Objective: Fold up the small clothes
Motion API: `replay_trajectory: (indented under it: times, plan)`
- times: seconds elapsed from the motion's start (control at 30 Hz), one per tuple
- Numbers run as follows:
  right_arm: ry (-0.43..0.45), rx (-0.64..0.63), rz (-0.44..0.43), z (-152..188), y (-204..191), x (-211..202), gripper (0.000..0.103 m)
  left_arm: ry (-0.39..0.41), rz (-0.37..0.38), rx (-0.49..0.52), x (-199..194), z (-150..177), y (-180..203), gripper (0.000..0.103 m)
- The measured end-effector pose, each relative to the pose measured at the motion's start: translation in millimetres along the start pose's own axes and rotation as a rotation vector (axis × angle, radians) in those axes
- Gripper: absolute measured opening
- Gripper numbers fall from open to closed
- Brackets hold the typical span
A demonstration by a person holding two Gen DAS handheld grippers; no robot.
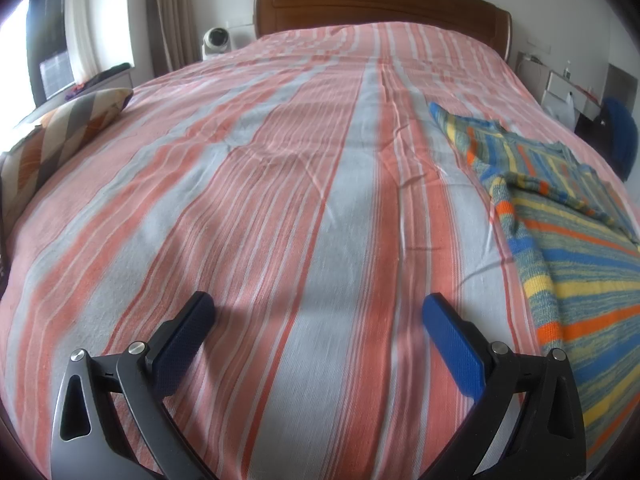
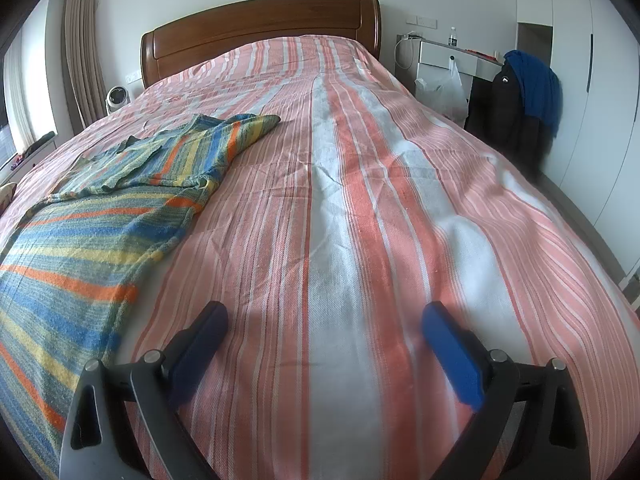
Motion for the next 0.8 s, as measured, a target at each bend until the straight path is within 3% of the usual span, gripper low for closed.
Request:
replay_trajectory:
  times: [0.8]
  plan:
    - [0.0,0.001,-0.001,-0.1,0.1,0.3,0.097,0.01,0.011,-0.005,-0.6,1.1,-2.1,0.103]
Point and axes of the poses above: each gripper's, at about its wrist camera, not at the fingertips, and x roughly the way its jaws point, y to its right, z to its underside, the point moved 4 cm from there along x, roughly the way its jaws point, and after that the axes turned 1 degree about -y, right-handed, at the moved point
